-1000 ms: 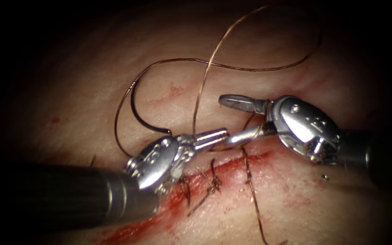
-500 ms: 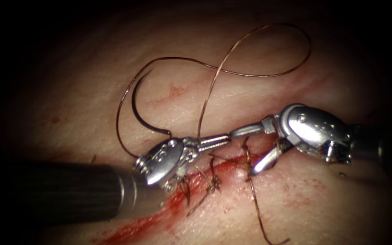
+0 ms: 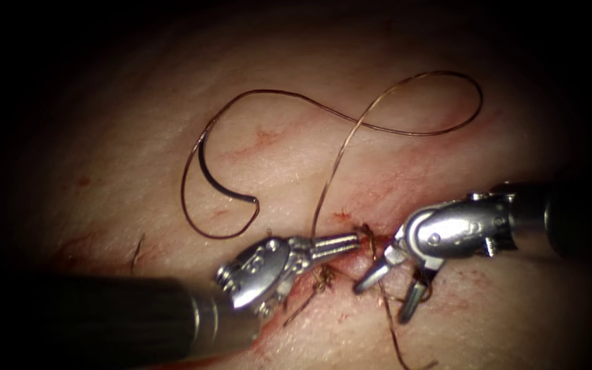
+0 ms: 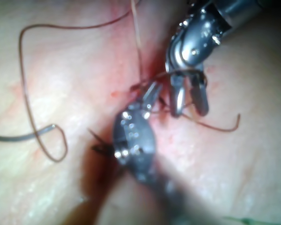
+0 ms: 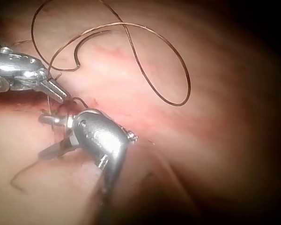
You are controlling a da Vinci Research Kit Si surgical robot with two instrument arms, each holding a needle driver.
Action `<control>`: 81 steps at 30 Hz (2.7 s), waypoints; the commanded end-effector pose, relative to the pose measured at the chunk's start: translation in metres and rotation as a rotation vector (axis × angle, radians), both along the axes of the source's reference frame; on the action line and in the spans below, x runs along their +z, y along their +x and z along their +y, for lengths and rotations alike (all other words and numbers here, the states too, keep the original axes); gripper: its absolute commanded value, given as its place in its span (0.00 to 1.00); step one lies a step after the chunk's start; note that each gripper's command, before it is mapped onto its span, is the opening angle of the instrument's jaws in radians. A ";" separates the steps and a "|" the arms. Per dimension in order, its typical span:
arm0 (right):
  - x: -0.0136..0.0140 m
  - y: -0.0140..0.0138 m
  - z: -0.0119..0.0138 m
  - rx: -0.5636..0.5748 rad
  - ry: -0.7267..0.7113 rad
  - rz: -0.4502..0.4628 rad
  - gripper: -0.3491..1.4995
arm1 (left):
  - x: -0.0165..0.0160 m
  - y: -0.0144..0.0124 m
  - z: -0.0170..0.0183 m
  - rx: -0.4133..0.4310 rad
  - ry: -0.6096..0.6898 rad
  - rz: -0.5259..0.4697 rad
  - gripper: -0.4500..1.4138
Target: Wound Closure
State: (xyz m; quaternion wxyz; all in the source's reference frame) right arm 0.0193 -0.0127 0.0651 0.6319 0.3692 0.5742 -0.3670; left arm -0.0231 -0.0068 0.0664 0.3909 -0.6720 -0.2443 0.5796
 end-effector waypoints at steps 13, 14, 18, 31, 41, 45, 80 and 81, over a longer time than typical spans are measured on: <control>-0.0007 0.0016 -0.0036 -0.256 0.002 -0.065 0.65 | 0.0012 -0.0009 -0.0007 0.021 0.001 0.009 0.00; -0.0008 0.0015 -0.0036 -0.266 0.002 -0.078 0.65 | 0.0012 -0.0008 -0.0008 0.020 0.001 0.010 0.00; -0.0006 0.0014 -0.0031 -0.243 -0.010 -0.112 0.73 | 0.0012 -0.0006 -0.0010 0.022 0.000 0.009 0.00; 0.0013 0.0008 -0.0036 -0.327 -0.103 -0.192 0.77 | 0.0009 -0.0007 -0.0013 0.023 0.000 0.009 0.00; 0.0052 0.0006 -0.0053 -0.383 -0.204 -0.256 0.77 | 0.0007 -0.0002 -0.0015 0.026 0.001 0.007 0.00; 0.0061 0.0002 -0.0055 -0.392 -0.239 -0.282 0.78 | 0.0005 0.0002 -0.0015 0.024 0.004 0.008 0.00; 0.0053 -0.0055 0.0015 0.295 0.205 -0.382 0.00 | -0.0001 0.0016 -0.0024 0.019 0.008 0.019 0.00; 0.0053 -0.0058 0.0022 0.329 0.218 -0.379 0.00 | -0.0001 0.0015 -0.0027 0.019 0.007 0.019 0.00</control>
